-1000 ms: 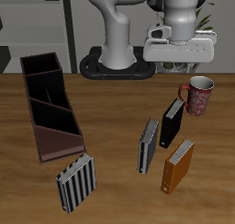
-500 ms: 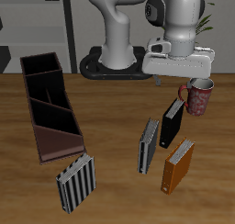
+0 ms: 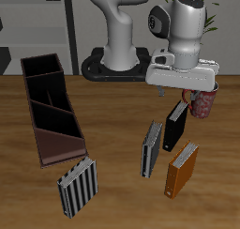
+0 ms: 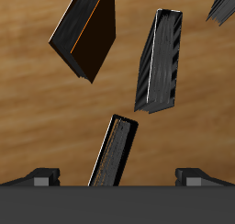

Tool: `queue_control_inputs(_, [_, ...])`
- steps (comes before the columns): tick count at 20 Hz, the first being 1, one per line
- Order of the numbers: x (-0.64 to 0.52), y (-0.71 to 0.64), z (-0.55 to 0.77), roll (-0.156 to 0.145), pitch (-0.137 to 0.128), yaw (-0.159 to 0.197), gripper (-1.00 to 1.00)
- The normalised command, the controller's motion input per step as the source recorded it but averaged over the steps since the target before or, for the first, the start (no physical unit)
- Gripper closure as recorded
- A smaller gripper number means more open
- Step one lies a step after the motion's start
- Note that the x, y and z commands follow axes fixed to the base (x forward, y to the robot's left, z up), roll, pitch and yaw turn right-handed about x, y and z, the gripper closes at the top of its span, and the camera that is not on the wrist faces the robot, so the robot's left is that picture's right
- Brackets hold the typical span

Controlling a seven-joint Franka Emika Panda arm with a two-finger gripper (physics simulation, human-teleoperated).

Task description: Place the black book into the right desk caddy's left compartment

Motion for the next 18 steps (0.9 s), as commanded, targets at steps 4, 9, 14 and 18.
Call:
queue_control_inputs(4, [0.08, 0.01, -0.24, 0.0, 0.031, -0.032, -1.0])
queue_control_inputs(9, [0.02, 0.01, -0.16, 0.0, 0.014, -0.011, -1.0])
queue_control_inputs(14, [0.05, -0.01, -0.28, -0.005, 0.027, -0.011, -1.0])
queue_control_inputs(18, [0.01, -0.05, -0.21, -0.016, 0.007, -0.019, -1.0])
